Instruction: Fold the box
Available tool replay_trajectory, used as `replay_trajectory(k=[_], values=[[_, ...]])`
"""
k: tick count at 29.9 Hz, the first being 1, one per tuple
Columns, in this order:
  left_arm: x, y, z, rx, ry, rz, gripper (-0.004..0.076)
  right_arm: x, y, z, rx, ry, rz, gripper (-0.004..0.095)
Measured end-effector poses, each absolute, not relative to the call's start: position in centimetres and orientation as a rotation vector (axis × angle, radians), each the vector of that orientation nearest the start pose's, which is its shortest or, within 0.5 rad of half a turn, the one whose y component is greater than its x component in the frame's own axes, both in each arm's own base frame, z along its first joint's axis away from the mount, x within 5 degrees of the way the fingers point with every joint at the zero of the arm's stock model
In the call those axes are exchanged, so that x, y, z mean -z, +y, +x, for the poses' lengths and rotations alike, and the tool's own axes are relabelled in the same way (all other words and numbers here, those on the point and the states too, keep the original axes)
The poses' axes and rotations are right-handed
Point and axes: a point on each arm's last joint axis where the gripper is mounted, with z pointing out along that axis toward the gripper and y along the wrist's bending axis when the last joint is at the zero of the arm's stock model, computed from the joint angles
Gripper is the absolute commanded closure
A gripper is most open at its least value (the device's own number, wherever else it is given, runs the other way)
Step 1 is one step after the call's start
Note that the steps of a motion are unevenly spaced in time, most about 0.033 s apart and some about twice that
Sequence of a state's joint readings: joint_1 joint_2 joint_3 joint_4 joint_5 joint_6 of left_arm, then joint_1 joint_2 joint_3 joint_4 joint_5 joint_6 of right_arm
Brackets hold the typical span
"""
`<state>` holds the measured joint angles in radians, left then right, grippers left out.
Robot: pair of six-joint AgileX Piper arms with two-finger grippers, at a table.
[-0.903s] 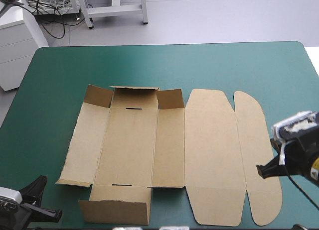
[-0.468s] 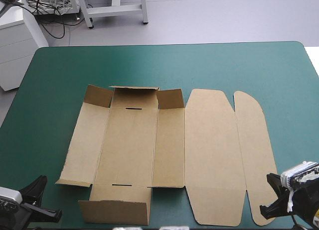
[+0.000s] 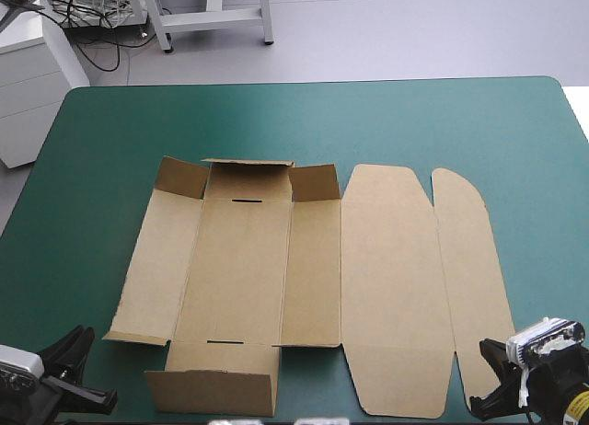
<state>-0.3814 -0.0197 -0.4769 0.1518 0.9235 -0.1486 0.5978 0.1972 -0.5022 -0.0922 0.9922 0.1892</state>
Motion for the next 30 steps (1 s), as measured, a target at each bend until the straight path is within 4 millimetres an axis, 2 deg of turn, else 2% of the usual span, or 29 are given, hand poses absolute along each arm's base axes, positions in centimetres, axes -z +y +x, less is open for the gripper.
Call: replay_trajectory(k=[5,8,22,25,30], values=[[-28.3,0.9,0.3,0.205,1.896,0.234,0.0353,-28.1,1.1,2.8,-0.343,2.131,-0.453,0.0917],[-28.3,0.8,0.3,0.223,1.898,0.235,0.03,-28.1,1.1,2.9,-0.345,2.129,-0.453,0.0917],[-28.2,0.3,0.1,0.303,1.909,0.233,0.0303,-28.1,1.1,2.8,-0.346,2.128,-0.452,0.0917],[-28.3,0.0,0.7,0.296,1.949,0.239,0.0303,-28.1,1.1,2.8,-0.346,2.128,-0.452,0.0918],[-29.6,-1.0,3.3,0.268,2.088,0.26,0.0303,-28.1,1.2,2.8,-0.35,2.129,-0.452,0.0918]])
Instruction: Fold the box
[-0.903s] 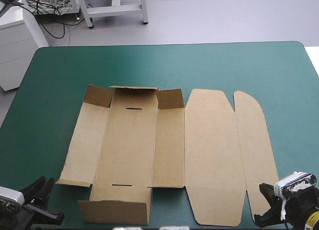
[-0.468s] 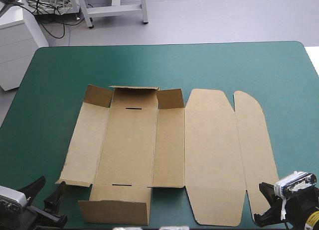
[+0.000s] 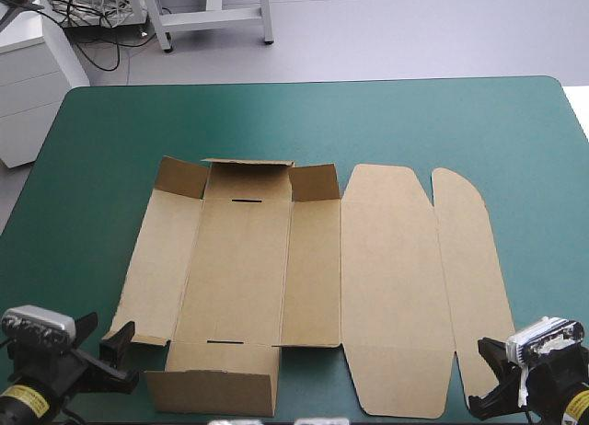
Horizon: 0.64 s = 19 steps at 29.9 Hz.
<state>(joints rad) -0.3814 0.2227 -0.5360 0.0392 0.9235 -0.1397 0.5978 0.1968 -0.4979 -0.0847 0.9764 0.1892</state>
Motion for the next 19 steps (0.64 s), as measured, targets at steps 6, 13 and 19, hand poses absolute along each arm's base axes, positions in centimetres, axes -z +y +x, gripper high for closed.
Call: replay_trajectory(k=[6,13,19], values=[[-32.5,-2.6,7.5,0.225,2.211,0.281,0.0303,-28.1,1.3,2.7,-0.371,2.132,-0.459,0.0919],[-34.8,-4.8,13.4,0.163,2.338,0.307,0.0303,-28.1,1.4,2.7,-0.39,2.134,-0.465,0.0917],[-33.9,-6.4,17.6,0.105,2.511,0.334,0.0303,-28.1,1.6,2.5,-0.419,2.139,-0.473,0.0918]])
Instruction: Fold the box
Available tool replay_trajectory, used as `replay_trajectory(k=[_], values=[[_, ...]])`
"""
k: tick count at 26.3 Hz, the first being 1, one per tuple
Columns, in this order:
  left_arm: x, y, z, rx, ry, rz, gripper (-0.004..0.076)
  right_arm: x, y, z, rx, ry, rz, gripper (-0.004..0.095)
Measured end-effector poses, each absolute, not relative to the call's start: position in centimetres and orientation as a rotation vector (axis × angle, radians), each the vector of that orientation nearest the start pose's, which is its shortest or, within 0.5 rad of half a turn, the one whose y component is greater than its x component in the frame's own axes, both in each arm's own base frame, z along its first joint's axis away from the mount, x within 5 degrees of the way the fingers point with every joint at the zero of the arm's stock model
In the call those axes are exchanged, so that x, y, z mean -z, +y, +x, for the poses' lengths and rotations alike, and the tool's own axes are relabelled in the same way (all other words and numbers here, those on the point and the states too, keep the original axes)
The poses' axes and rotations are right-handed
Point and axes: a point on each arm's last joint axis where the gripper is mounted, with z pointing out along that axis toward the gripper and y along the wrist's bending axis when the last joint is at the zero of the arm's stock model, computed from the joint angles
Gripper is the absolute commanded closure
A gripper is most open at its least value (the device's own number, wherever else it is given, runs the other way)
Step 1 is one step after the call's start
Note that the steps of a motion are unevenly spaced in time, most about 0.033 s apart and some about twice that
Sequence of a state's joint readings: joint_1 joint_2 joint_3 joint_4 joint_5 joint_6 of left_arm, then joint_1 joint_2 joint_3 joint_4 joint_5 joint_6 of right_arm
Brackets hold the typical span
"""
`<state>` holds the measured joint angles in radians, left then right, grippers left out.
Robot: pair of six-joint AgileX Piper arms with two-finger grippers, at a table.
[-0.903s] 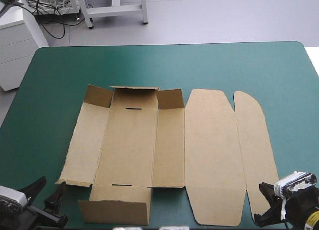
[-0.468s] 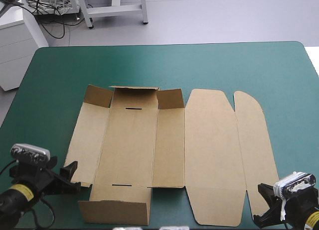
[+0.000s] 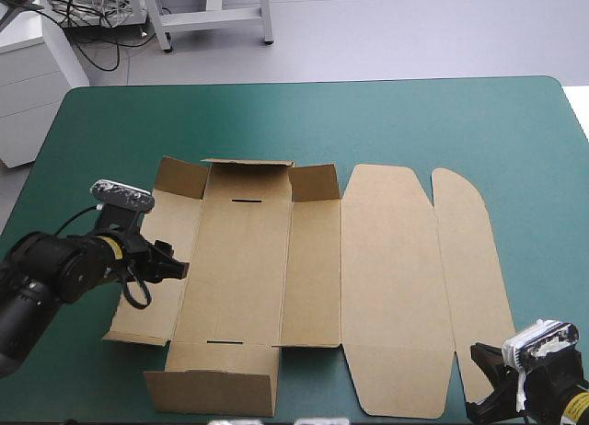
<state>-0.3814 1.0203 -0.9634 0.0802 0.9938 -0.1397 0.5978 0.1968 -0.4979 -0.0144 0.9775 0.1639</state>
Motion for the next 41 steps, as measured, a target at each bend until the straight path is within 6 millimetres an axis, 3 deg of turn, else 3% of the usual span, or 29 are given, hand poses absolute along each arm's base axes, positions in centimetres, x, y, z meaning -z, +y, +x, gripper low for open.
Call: replay_trajectory(k=[4,9,16,23,31,37,41], values=[[-33.3,-6.7,19.6,0.072,2.572,0.316,0.0303,-28.0,1.7,2.4,-0.431,2.151,-0.488,0.0918],[-32.9,-4.3,21.4,0.047,2.635,0.221,0.0303,-27.7,1.6,2.2,-0.426,2.185,-0.498,0.0917],[-31.8,0.4,22.5,0.234,2.702,0.166,0.0303,-27.8,1.6,2.3,-0.425,2.177,-0.495,0.0918],[-28.9,3.9,23.7,0.489,2.721,0.105,0.0302,-27.8,1.6,2.3,-0.423,2.176,-0.495,0.0917],[-24.2,4.5,24.8,0.615,2.773,0.117,0.0302,-27.8,1.6,2.3,-0.424,2.174,-0.495,0.0917],[-23.0,4.8,25.3,0.609,2.794,0.106,0.0302,-27.8,1.6,2.3,-0.424,2.174,-0.496,0.0918],[-21.9,4.3,25.3,0.781,2.83,0.152,0.0303,-27.8,1.6,2.3,-0.424,2.174,-0.496,0.0919]])
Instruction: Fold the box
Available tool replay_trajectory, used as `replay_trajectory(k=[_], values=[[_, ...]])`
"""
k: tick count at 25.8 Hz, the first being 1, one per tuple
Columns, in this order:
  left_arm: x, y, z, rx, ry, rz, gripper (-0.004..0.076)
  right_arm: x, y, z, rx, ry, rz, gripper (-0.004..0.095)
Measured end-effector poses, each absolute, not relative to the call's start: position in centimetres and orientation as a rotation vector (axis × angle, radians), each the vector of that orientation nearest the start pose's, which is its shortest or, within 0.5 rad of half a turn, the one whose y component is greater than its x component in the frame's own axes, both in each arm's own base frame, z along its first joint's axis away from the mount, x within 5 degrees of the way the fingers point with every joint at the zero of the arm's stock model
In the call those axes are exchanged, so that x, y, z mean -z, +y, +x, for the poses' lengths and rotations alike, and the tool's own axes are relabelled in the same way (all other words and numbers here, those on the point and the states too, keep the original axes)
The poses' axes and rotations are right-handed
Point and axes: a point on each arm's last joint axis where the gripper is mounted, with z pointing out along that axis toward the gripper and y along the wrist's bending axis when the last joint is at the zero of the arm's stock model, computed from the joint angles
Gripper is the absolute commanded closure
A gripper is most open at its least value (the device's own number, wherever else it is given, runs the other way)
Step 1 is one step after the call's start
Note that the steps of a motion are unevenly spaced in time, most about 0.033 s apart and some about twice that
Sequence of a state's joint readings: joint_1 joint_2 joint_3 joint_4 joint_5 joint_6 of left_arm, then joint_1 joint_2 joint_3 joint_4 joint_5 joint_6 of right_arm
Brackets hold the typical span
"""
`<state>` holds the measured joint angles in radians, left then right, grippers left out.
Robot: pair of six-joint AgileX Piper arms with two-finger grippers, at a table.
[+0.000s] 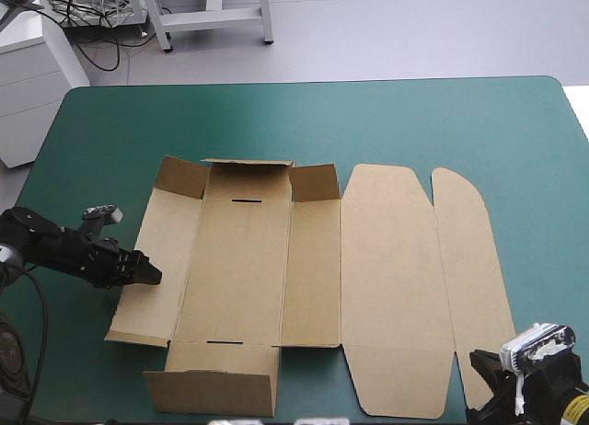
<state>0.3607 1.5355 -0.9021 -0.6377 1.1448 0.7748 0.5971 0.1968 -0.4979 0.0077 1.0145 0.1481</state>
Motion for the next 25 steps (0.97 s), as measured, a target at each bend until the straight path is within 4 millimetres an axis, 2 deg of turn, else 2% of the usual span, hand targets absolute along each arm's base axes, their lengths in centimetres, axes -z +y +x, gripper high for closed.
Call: replay_trajectory(k=[3,13,16,20,21,25], values=[[-21.7,3.7,25.6,0.902,2.781,0.189,0.0304,-27.8,1.6,2.3,-0.424,2.174,-0.496,0.0918],[-21.7,0.7,25.9,0.946,2.781,0.355,0.032,-27.8,1.6,2.3,-0.424,2.174,-0.496,0.0921],[-21.7,0.6,25.9,0.948,2.791,0.344,0.0439,-27.8,1.6,2.3,-0.424,2.174,-0.496,0.0921],[-21.6,0.8,25.7,0.926,2.814,0.35,0.0698,-27.8,1.6,2.3,-0.424,2.174,-0.496,0.0921],[-21.5,0.8,25.7,0.917,2.821,0.359,0.0731,-27.8,1.6,2.3,-0.424,2.174,-0.496,0.0921],[-21.4,1.0,25.6,0.893,2.842,0.376,0.0734,-27.8,1.6,2.3,-0.424,2.173,-0.495,0.0921]])
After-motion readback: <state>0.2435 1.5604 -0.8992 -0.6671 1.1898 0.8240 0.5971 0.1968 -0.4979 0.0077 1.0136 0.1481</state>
